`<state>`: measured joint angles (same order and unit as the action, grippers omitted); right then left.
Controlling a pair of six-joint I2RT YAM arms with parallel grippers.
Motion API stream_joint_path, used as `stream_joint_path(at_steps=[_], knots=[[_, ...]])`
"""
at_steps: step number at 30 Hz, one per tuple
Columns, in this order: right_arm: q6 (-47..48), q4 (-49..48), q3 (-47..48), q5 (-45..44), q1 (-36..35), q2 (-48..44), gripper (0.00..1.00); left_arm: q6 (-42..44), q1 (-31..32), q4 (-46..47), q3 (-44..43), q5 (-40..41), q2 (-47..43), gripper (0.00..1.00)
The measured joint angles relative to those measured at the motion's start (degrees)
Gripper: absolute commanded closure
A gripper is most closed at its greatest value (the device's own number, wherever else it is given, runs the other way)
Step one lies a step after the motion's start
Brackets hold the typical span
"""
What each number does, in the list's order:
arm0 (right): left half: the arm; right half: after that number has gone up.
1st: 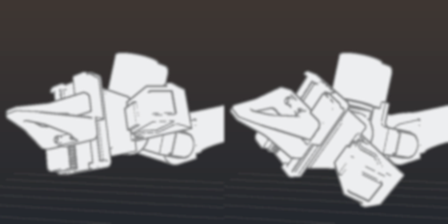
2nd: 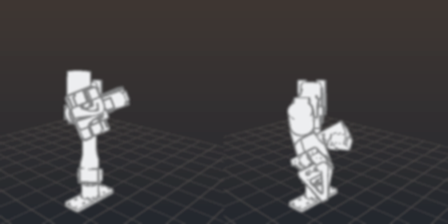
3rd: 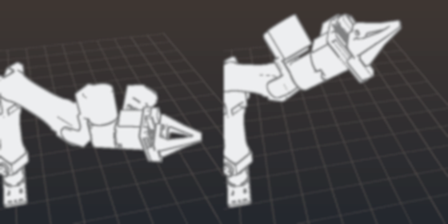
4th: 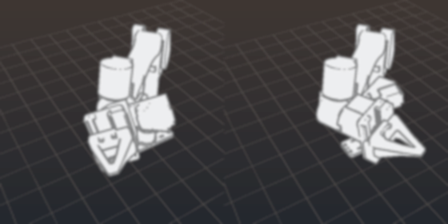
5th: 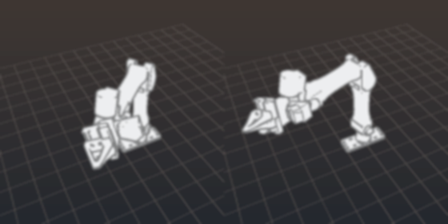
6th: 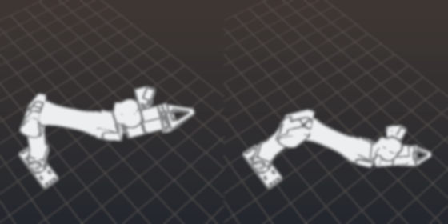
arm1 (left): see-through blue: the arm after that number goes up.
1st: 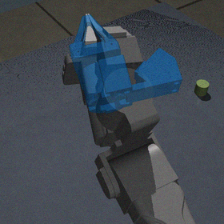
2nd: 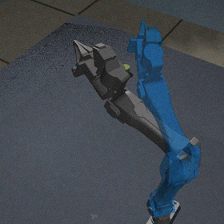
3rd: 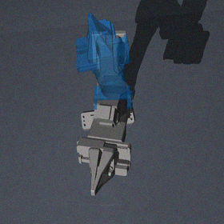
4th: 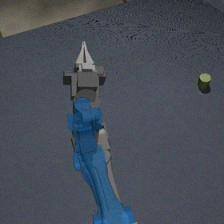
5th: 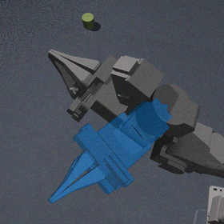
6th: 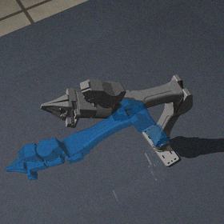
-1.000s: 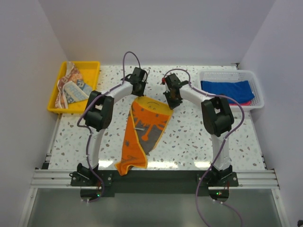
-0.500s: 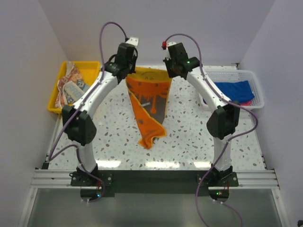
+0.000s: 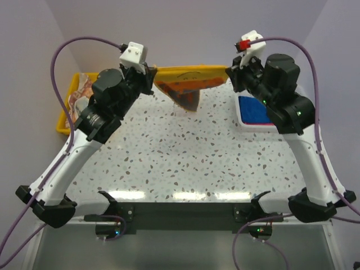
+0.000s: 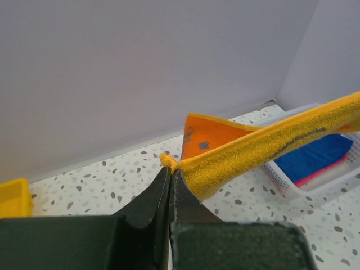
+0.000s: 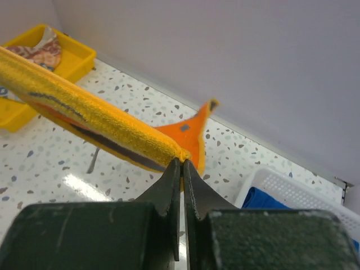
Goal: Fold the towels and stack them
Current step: Flatten out the crumpled towel
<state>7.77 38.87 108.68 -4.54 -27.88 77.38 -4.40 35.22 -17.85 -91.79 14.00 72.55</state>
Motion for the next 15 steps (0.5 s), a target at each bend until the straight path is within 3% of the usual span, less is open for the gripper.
stream_joint_path(at_steps=[9, 15], knots=[[4.61, 3.78, -3.82, 1.09, 1.81, -10.01, 1.0, -1.84, -0.68, -2.38, 2.05, 1.42, -11.02, 1.0], [5.29, 5.31, -2.4, 2.14, 1.75, -10.56, 0.99, -3.48, -0.66, -5.57, -0.87, 2.05, -12.15, 1.0]])
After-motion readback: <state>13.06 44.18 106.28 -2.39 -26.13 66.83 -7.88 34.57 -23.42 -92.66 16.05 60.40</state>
